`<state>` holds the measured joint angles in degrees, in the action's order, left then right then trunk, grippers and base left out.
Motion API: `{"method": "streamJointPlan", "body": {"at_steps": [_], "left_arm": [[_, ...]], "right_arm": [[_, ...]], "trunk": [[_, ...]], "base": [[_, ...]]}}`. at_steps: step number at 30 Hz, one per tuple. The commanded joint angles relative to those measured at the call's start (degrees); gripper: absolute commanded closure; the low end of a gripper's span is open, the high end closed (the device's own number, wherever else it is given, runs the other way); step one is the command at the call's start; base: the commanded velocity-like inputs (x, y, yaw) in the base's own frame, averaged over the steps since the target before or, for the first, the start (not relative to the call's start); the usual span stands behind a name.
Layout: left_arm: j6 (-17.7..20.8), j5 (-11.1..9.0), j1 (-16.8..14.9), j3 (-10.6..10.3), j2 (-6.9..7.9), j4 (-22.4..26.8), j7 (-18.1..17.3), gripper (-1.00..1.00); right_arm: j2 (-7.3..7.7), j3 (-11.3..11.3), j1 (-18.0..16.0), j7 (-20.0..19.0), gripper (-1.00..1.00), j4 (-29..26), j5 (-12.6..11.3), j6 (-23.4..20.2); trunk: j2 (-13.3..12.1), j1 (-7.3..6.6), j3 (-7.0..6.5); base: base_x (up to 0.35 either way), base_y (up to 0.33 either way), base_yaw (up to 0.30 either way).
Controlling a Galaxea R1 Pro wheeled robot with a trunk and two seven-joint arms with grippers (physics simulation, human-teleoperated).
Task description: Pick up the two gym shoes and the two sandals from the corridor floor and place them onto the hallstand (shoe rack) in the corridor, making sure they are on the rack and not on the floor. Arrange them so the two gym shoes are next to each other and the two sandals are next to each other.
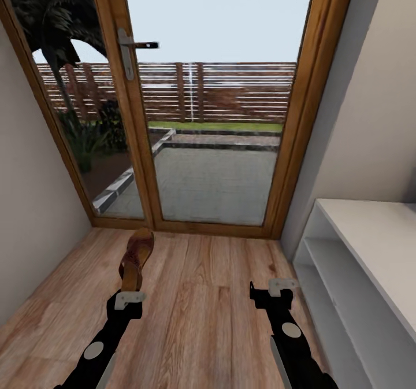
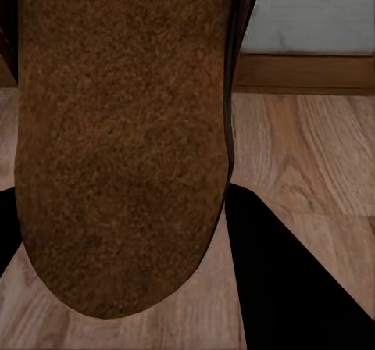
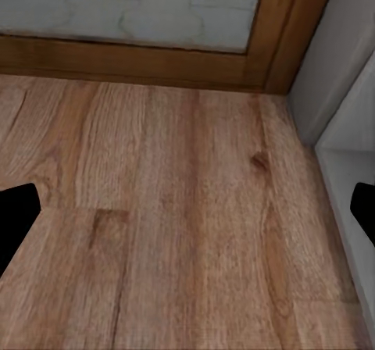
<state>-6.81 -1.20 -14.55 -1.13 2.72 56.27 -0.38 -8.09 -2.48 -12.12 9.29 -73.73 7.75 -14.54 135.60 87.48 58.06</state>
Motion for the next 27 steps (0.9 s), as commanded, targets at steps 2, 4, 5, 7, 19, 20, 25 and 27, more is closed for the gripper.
{"method": "streamJointPlan", "body": {"at_steps": [2,4,5,7,19,20,25,27], "left_arm": [[-0.12,0.05,-0.04,-0.10,0.02,-0.02,-0.06,1.00],[-0.13,0.04,-0.04,-0.10,0.03,-0.02,-0.06,1.00],[-0.13,0.04,-0.04,-0.10,0.02,-0.02,-0.06,1.00],[-0.13,0.05,-0.04,-0.10,0.01,-0.02,-0.06,1.00],[-0.13,0.05,-0.04,-0.10,0.01,-0.02,-0.06,1.00],[-0.13,0.05,-0.04,-0.10,0.01,-0.02,-0.06,1.00],[-0.13,0.04,-0.04,-0.10,0.01,-0.02,-0.06,1.00],[-0.13,0.03,-0.04,-0.10,0.01,-0.02,-0.06,1.00]], "right_arm": [[0.01,-0.07,-0.01,0.21,-1.00,-0.10,0.60,-0.49],[0.01,-0.07,-0.01,0.21,-1.00,-0.10,0.60,-0.49],[0.01,-0.07,-0.01,0.21,-1.00,-0.10,0.60,-0.49],[0.01,-0.07,-0.01,0.21,-1.00,-0.10,0.60,-0.49],[0.01,-0.07,-0.01,0.20,-1.00,-0.10,0.60,-0.49],[0.01,-0.07,-0.01,0.20,-1.00,-0.10,0.60,-0.49],[0.01,-0.07,-0.01,0.19,-1.00,-0.10,0.60,-0.49],[0.01,-0.07,-0.01,0.15,-1.00,-0.10,0.60,-0.49]], "trunk": [[0.02,0.02,0.05],[0.02,0.02,0.05],[0.02,0.02,0.05],[0.02,0.02,0.05],[0.02,0.02,0.05],[0.02,0.02,0.05],[0.02,0.02,0.05],[0.02,0.02,0.05]], "base": [[0.314,0.000,0.278],[0.330,0.000,0.278],[0.335,-0.006,0.278],[0.336,-0.033,0.278],[0.336,-0.134,0.278],[0.336,-0.098,0.278],[0.339,-0.036,0.278],[0.340,-0.007,0.278]]}}
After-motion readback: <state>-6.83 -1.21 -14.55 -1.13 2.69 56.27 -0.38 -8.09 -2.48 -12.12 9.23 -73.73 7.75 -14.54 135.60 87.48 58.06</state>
